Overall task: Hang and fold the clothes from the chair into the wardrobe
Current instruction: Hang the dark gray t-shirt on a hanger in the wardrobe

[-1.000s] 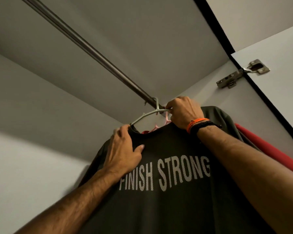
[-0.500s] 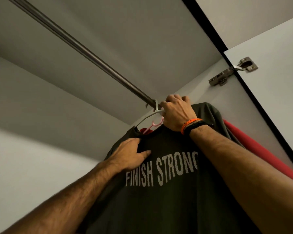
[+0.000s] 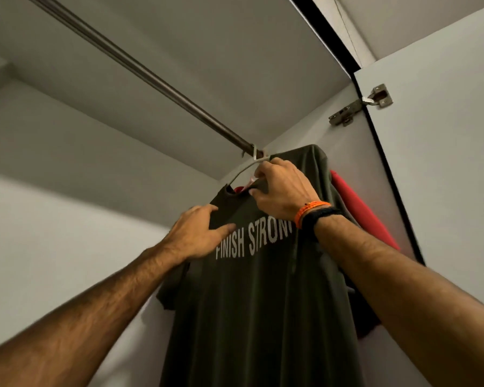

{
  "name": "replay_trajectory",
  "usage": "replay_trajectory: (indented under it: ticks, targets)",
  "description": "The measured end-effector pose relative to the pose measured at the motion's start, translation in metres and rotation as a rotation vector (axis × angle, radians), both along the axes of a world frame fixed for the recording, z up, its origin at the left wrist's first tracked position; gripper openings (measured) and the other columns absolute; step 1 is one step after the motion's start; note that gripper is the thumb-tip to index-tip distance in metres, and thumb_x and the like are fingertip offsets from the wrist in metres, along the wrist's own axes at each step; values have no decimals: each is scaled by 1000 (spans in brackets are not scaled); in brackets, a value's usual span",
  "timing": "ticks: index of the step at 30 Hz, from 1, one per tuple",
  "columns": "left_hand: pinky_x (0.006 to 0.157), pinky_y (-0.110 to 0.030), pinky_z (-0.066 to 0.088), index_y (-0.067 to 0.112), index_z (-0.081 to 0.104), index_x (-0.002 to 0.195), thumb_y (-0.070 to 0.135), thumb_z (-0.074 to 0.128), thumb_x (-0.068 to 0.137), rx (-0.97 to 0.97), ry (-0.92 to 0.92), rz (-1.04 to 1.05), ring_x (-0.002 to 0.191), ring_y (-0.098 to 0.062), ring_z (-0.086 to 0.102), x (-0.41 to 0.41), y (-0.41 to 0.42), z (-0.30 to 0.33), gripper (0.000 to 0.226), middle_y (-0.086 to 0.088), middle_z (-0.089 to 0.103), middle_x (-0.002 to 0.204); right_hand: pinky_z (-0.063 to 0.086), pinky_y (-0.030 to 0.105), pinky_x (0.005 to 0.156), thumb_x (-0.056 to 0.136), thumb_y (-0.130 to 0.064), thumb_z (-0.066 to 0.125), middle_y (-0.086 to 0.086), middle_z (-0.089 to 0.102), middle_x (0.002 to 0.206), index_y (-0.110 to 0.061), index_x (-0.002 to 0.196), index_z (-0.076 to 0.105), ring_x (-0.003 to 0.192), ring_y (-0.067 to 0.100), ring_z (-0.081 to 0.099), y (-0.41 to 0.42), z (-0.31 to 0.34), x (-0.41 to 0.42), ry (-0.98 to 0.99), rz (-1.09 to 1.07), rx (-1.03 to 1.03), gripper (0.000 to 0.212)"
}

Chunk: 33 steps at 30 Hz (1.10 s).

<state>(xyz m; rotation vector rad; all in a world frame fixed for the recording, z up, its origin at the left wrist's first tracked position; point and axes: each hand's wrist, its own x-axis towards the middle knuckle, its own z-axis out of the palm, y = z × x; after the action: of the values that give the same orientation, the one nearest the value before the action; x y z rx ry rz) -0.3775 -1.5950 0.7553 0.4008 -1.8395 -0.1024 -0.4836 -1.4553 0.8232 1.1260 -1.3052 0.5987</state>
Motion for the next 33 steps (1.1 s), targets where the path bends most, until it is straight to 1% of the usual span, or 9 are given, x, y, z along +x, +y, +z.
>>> replay_trajectory:
  ticks: [4,7,11,14,18,22,28,31,33]
  targets:
    - [102,-39,47,18,43,144,48,62,90,33,2,-101,127,-23,52,29,18,-33,64,-7,51,143,47,33,90,90,-36,65,3,55,115,-16,120,60,108,19,51,30,-49,21,-109,12,5,36]
    - [93,-32,47,19,47,140,47,62,91,39,-13,-170,121,-20,54,48,37,-68,58,-5,55,137,47,29,84,88,-34,66,1,57,110,-17,114,62,102,17,53,56,-93,39,-164,-1,11,31]
    - [100,-34,47,21,51,136,49,65,88,66,-58,-285,123,-17,54,65,65,-122,58,-2,55,137,49,29,85,86,-33,69,0,59,110,-16,114,64,100,16,55,96,-163,62,-260,-23,31,33]
    - [98,-32,47,21,53,134,47,66,88,125,-135,-402,119,-14,55,71,97,-170,54,0,55,135,51,34,83,84,-32,70,1,61,106,-14,108,64,96,18,57,136,-219,73,-358,-69,44,30]
    - [93,-25,44,20,52,135,44,64,91,204,-200,-537,116,-10,55,70,156,-234,52,2,54,137,45,22,77,86,-30,70,-4,59,106,-14,112,64,91,11,56,195,-291,86,-484,-160,79,31]
    - [83,-24,45,19,54,130,41,66,90,278,-346,-647,102,-11,57,63,231,-324,47,0,56,130,50,26,74,85,-26,73,-3,61,102,-14,108,66,86,11,58,273,-389,101,-684,-205,46,27]
    - [90,-27,48,18,55,129,40,68,89,379,-642,-815,109,-13,58,48,353,-459,48,-3,56,134,50,26,76,85,-28,73,-3,62,104,-15,108,67,85,9,57,416,-531,130,-965,-364,-18,27]
    - [91,-28,49,17,54,130,39,67,90,405,-812,-906,112,-15,58,44,442,-523,48,-4,55,135,50,29,75,82,-28,72,-2,62,98,-13,103,68,80,10,56,508,-599,154,-1099,-441,-93,26]
    - [93,-30,49,17,53,131,38,67,91,420,-922,-975,115,-16,57,42,510,-557,47,-4,54,136,47,27,72,82,-24,73,3,63,94,-10,100,68,76,12,55,570,-636,171,-1195,-512,-144,23]
